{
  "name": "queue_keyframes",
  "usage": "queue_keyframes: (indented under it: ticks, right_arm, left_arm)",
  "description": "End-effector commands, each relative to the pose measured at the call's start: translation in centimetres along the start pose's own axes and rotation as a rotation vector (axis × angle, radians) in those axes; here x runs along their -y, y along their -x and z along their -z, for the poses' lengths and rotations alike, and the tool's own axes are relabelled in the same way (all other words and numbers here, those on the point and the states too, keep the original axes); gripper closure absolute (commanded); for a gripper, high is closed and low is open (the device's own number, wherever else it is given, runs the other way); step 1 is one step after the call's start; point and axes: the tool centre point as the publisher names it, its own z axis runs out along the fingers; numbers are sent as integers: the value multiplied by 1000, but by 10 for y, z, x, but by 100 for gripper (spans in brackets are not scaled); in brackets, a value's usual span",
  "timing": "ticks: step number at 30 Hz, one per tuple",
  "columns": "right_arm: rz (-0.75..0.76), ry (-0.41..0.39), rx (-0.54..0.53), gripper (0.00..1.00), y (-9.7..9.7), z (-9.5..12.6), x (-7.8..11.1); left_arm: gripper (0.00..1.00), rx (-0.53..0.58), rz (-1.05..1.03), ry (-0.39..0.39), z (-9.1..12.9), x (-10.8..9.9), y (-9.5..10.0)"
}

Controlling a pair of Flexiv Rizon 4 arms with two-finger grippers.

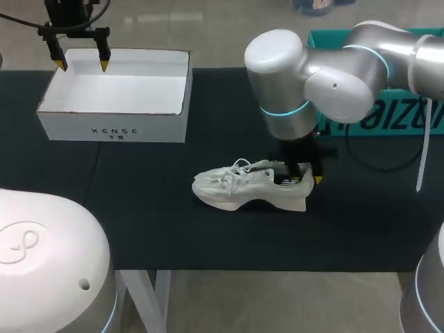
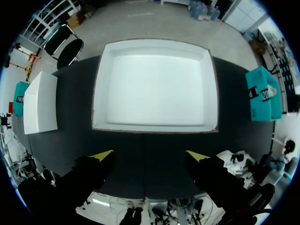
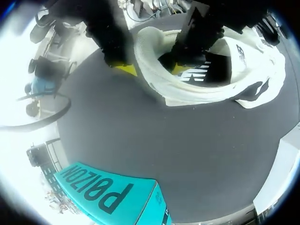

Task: Take the shoe out of the shoebox, open the shoe tongue, remove and reinsert the insole, then place the shoe into the shoebox

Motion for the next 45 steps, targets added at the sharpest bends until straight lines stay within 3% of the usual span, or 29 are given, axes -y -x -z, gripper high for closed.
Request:
queue_keyframes:
  ticks: [1, 6, 9, 12, 15, 45]
  right_arm:
    - [41, 12, -29, 0, 12, 20, 7]
    - [234, 40, -142, 0, 27, 57, 22]
    - [474, 97, -275, 0, 30, 77, 30]
    - [904, 276, -407, 0, 39, 95, 45]
    - [1467, 467, -405, 0, 74, 90, 63]
    - [1467, 467, -405, 0, 74, 90, 63]
  left_arm:
    - [0, 0, 0, 0, 0, 0, 0]
    - [0, 0, 0, 0, 0, 0, 0]
    - [0, 0, 0, 0, 0, 0, 0]
    - [0, 0, 0, 0, 0, 0, 0]
    - [0, 0, 0, 0, 0, 0, 0]
    - [0, 0, 0, 0, 0, 0, 0]
